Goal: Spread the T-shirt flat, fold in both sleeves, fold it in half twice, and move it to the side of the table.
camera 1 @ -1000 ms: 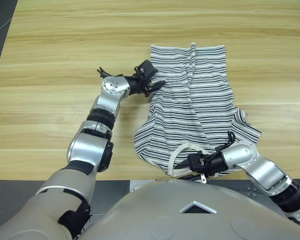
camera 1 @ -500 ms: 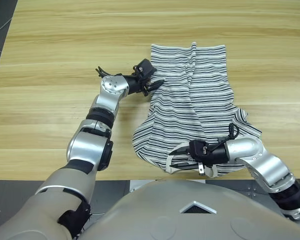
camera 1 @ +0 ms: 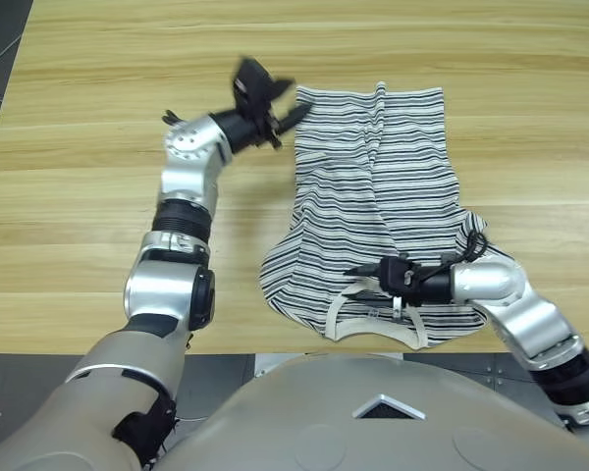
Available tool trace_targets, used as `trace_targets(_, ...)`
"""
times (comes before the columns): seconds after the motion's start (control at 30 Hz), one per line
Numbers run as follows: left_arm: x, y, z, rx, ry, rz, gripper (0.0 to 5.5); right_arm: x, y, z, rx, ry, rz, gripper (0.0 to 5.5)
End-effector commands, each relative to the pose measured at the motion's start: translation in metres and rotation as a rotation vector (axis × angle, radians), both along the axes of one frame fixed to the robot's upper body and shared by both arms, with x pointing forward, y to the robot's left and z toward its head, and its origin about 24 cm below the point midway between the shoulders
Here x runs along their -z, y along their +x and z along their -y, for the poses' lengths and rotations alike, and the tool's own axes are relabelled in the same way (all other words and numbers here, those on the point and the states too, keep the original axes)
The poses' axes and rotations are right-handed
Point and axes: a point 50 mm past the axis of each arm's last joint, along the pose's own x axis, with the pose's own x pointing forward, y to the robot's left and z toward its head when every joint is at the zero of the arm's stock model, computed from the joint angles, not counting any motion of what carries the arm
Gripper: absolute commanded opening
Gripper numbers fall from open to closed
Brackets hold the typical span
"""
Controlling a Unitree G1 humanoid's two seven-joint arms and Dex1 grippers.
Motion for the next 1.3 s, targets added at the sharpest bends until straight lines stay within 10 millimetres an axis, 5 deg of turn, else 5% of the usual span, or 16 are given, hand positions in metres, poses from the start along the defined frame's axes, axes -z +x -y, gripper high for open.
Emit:
trace_targets(0.03,-0.010,-0.010,-0.024,0.034,-0.035,-0.027,2.59,0.007,-0.006,-0.001,-0.019,-0.030,-0.009,1.74)
trace_targets(0.2,0.052,-0.064,-0.057,0.292,0.419,-0.230,2.59,0.008,-0.012,0.002,-0.056,-0.045,-0.025,1.74)
trace_targets(0.4,0.081,-0.092,-0.053,0.484,0.632,-0.299,2.59,0.005,-0.009,0.001,-0.047,-0.034,-0.018,1.74)
trace_targets(0.77,0.069,-0.087,-0.021,0.461,0.351,-0.302,2.59,0.007,-0.008,0.005,-0.036,-0.054,-0.015,1.74)
trace_targets(1.3,0.079,-0.105,-0.020,0.571,0.460,-0.366,2.59,0.009,-0.009,0.003,-0.037,-0.058,-0.010,1.74)
